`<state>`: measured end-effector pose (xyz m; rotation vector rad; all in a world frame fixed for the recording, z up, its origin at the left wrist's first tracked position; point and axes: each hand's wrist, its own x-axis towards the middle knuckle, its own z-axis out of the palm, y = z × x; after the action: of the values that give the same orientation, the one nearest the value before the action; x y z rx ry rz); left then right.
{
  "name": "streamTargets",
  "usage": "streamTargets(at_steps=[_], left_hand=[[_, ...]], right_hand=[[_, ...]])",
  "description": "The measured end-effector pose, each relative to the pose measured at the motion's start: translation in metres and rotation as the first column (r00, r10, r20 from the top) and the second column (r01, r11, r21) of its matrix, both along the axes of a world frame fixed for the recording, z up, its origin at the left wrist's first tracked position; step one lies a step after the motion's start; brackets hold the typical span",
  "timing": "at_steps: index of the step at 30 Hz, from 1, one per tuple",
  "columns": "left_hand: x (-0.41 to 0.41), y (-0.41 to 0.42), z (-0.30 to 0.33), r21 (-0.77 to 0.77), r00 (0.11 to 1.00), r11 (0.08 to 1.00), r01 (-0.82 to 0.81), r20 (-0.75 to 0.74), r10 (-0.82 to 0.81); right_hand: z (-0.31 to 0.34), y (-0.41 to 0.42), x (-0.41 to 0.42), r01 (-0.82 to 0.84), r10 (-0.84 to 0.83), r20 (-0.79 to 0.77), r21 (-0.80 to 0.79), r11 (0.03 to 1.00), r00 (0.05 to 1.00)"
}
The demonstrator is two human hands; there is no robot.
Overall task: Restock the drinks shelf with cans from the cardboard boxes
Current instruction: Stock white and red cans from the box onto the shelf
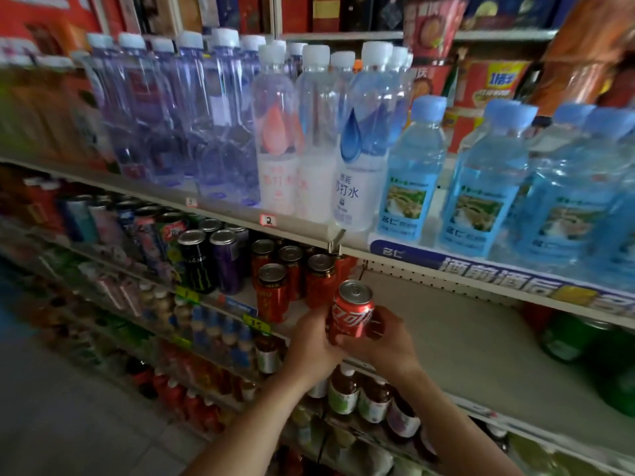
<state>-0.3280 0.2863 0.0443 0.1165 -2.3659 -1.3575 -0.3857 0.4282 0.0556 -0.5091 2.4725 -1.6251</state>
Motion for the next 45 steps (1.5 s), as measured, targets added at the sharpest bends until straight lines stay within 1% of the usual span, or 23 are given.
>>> streamTargets(at_steps=[2,4,6,9,11,15,17,20,24,28,32,40,43,45], left_hand=[[-0.008,0.002,-0.007,-0.032,1.000,0.999,0.000,-0.004,0.000],[-0.016,0.000,-0.009,-0.084,1.000,0.996,0.011,0.018,-0.009],[-0.024,-0.006,-0.011,-0.129,0.997,0.990,0.053,0.054,-0.047],[-0.032,-0.015,-0.011,-0.229,0.988,0.971,0.068,0.152,-0.034],[-0.037,-0.020,-0.014,-0.250,0.976,0.965,0.082,0.215,-0.028],[-0.044,-0.022,-0.020,-0.269,0.947,0.954,0.129,0.320,-0.038],[-0.044,-0.019,-0.022,-0.295,0.939,0.942,0.159,0.339,-0.053],[-0.045,-0.018,-0.025,-0.371,0.938,0.912,0.173,0.344,-0.038],[-0.051,-0.023,-0.021,-0.404,0.907,0.889,0.216,0.419,-0.030],[-0.052,-0.024,-0.023,-0.483,0.888,0.834,0.266,0.460,-0.017],[-0.050,-0.025,-0.025,-0.492,0.887,0.828,0.269,0.461,-0.014],[-0.050,-0.025,-0.024,-0.487,0.869,0.823,0.293,0.495,-0.016],[-0.053,-0.027,-0.021,-0.506,0.854,0.800,0.323,0.520,-0.016],[-0.054,-0.029,-0.022,-0.502,0.839,0.794,0.343,0.544,-0.018]], right_hand=[[-0.012,0.003,-0.012,0.008,-0.008,0.003,0.004,1.000,1.000],[-0.018,0.003,-0.023,0.018,-0.017,-0.028,0.012,1.000,0.999],[-0.024,0.001,-0.035,0.033,-0.034,-0.023,-0.013,0.999,0.999],[-0.036,0.001,-0.055,0.040,-0.040,0.007,-0.020,0.999,0.999],[-0.044,0.002,-0.067,0.050,-0.050,0.026,-0.026,0.998,0.998],[-0.037,0.000,-0.071,0.097,-0.097,0.015,-0.020,0.995,0.995],[-0.037,0.000,-0.074,0.124,-0.124,0.020,-0.013,0.992,0.992],[-0.040,-0.001,-0.074,0.114,-0.114,0.007,0.044,0.993,0.993],[-0.042,0.001,-0.074,0.131,-0.130,-0.019,0.109,0.985,0.991],[-0.041,0.001,-0.084,0.125,-0.122,-0.025,0.180,0.976,0.992],[-0.039,-0.005,-0.097,0.153,-0.155,0.001,0.151,0.977,0.988],[-0.045,-0.015,-0.131,0.306,-0.305,-0.024,0.127,0.944,0.952],[-0.042,-0.017,-0.138,0.341,-0.340,-0.033,0.155,0.927,0.940],[-0.042,-0.020,-0.143,0.348,-0.349,-0.035,0.205,0.915,0.937]])
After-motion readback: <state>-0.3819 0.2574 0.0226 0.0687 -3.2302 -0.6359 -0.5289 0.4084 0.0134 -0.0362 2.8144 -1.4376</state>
